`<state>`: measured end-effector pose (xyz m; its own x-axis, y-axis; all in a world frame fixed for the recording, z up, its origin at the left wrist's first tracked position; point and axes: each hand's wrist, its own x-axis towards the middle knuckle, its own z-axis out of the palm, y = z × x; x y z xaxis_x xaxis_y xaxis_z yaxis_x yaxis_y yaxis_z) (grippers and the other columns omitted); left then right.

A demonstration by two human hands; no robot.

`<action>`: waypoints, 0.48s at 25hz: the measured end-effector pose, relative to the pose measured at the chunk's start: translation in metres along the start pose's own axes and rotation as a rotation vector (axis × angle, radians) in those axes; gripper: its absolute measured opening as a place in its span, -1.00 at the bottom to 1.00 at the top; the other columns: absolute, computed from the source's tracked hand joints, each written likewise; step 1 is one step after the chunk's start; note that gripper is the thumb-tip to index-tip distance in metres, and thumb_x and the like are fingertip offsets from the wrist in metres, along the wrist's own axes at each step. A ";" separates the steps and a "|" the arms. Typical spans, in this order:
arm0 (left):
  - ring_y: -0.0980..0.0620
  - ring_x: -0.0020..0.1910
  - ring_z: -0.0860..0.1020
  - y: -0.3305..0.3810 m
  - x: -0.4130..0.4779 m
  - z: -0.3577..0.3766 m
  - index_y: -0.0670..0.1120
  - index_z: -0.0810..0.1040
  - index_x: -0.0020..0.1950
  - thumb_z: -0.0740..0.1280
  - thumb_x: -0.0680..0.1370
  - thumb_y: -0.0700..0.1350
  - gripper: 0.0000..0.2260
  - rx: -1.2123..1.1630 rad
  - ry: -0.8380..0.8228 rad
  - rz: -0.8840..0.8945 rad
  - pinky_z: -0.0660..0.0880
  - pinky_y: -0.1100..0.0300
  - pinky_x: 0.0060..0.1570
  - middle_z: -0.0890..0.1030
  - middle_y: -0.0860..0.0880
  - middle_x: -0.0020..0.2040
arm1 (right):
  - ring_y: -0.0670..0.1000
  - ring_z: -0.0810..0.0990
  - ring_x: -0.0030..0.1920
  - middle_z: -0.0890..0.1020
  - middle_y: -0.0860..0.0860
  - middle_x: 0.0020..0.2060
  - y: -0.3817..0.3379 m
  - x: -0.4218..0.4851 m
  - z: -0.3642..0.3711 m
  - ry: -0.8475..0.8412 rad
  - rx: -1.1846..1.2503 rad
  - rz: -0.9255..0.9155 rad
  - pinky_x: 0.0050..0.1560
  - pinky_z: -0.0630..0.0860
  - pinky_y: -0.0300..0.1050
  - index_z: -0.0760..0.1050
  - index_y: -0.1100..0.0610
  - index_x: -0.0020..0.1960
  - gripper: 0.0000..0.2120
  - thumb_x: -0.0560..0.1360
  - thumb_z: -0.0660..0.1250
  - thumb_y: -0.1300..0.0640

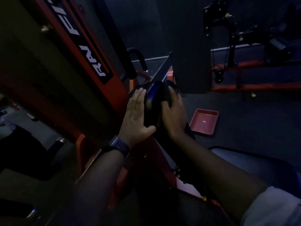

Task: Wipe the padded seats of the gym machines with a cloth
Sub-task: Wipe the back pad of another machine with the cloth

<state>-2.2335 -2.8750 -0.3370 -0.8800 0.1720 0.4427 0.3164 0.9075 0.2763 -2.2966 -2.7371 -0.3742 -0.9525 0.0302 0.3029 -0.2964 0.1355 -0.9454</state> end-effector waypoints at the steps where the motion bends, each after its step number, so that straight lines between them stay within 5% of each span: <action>1: -0.07 0.64 -0.02 -0.001 0.000 0.000 -0.20 0.04 0.64 0.36 0.33 0.04 -0.04 0.017 0.006 0.012 0.14 -0.29 0.53 0.06 -0.11 0.64 | -0.04 0.41 0.35 0.33 -0.05 0.46 -0.001 -0.007 0.001 -0.015 -0.041 -0.126 0.15 0.43 -0.13 0.20 -0.19 0.55 -0.45 0.57 0.17 -0.04; 3: -0.08 0.65 -0.02 -0.002 0.002 0.000 -0.21 0.04 0.64 0.38 0.33 0.05 -0.03 0.038 0.000 0.016 0.13 -0.28 0.54 0.06 -0.11 0.64 | -0.10 0.42 0.32 0.34 -0.06 0.45 0.011 -0.002 -0.003 -0.068 -0.025 -0.268 0.13 0.40 -0.21 0.23 -0.16 0.55 -0.45 0.57 0.18 0.00; 6: -0.06 0.65 -0.04 -0.001 0.002 0.000 -0.19 0.02 0.65 0.38 0.31 0.06 0.00 0.054 -0.014 -0.004 0.10 -0.27 0.55 0.04 -0.10 0.65 | -0.13 0.51 0.19 0.44 -0.08 0.33 0.018 0.020 -0.006 -0.019 0.087 0.163 -0.06 0.34 -0.26 0.29 -0.16 0.52 -0.49 0.58 0.15 -0.06; 10: -0.07 0.65 -0.04 -0.004 0.002 -0.001 -0.20 0.02 0.64 0.39 0.32 0.09 0.00 0.062 -0.014 0.027 0.11 -0.27 0.55 0.04 -0.11 0.65 | -0.10 0.42 0.29 0.37 -0.04 0.42 0.020 -0.003 -0.006 -0.086 -0.008 -0.160 0.07 0.37 -0.25 0.24 -0.16 0.54 -0.48 0.58 0.18 -0.02; 12: -0.06 0.65 -0.05 -0.003 0.003 -0.001 -0.20 0.01 0.64 0.40 0.32 0.11 0.01 0.078 -0.017 0.028 0.10 -0.26 0.56 0.03 -0.11 0.65 | -0.10 0.50 0.21 0.48 -0.03 0.32 0.030 0.020 -0.012 -0.081 0.050 0.051 0.14 0.47 -0.10 0.33 -0.15 0.48 -0.49 0.54 0.11 -0.19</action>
<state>-2.2366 -2.8773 -0.3360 -0.8774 0.2038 0.4343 0.3132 0.9291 0.1966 -2.3238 -2.7206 -0.3954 -0.9683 -0.0444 0.2458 -0.2489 0.0859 -0.9647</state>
